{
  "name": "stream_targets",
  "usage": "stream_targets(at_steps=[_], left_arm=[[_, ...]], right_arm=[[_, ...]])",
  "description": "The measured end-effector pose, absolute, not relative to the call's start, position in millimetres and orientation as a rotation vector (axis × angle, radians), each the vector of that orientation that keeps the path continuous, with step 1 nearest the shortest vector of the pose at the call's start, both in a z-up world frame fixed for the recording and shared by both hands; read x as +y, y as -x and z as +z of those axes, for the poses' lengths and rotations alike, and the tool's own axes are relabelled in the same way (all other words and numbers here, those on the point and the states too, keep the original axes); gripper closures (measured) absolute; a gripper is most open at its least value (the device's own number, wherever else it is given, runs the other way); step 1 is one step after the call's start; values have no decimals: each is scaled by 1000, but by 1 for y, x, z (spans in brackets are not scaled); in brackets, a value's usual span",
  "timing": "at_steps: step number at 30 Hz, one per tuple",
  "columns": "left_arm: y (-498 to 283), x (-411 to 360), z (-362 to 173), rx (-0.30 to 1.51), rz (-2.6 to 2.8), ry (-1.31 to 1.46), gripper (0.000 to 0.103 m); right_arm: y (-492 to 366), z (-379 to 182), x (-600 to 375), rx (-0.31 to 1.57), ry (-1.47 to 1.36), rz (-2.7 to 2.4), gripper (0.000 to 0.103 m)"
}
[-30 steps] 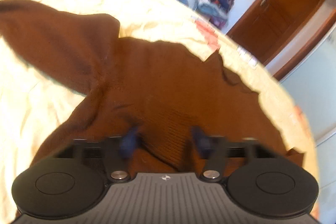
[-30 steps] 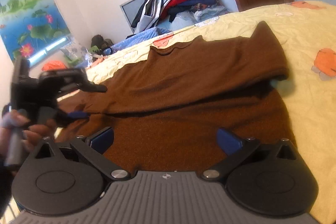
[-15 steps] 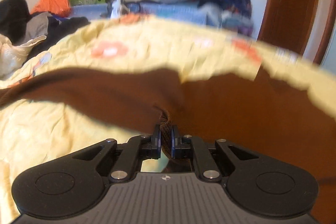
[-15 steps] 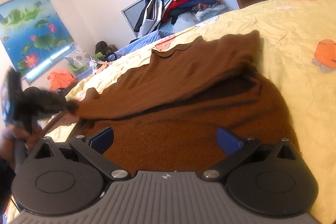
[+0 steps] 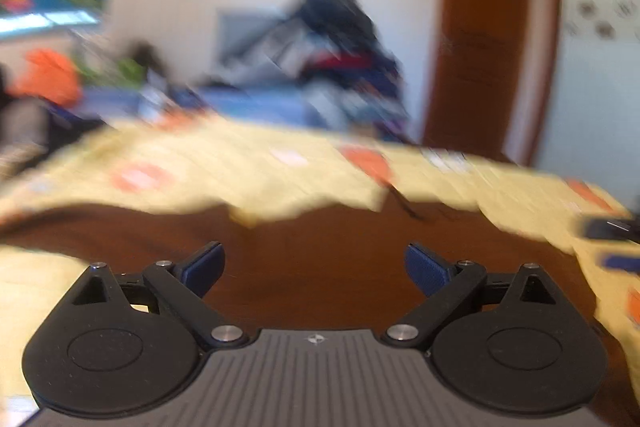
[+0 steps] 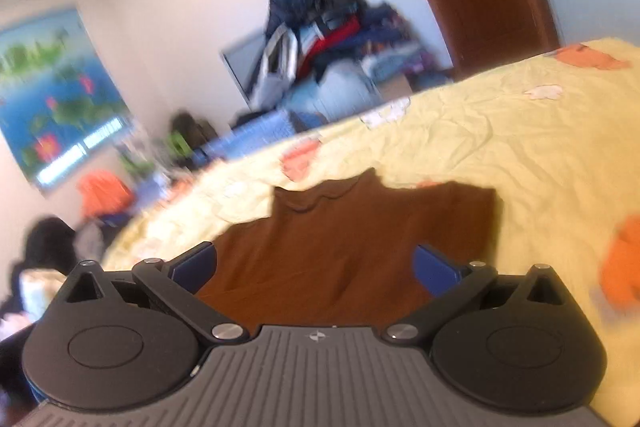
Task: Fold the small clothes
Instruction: 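Grasp the other sweater sleeve with the left gripper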
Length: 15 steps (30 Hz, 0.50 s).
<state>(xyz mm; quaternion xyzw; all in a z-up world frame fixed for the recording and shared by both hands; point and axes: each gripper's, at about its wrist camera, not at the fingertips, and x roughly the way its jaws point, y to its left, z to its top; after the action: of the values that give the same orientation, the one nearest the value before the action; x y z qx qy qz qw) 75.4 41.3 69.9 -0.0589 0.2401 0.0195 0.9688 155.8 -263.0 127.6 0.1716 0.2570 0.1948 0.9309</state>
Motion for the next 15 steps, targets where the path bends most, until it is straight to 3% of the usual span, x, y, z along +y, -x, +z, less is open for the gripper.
stream_targets(at_steps=[4,5,8,10,15], left_arm=[[-133,51,27,746,39,215,6],[-136,56,19,764,38,219,5],[-125,61,10,708,7,93,1],[-122,61,10,715,-13,40,1],[-88,96,34,599,14,108,1]], right_arm=[[-208,86,-244,728,-177,295,0],[-204,78,-246,689,-132,309,0],[-181,59,-250,611,33,275,0],[-179,60,-259,601,-27,285,0],[-179,59,-246,610,65,252,0]])
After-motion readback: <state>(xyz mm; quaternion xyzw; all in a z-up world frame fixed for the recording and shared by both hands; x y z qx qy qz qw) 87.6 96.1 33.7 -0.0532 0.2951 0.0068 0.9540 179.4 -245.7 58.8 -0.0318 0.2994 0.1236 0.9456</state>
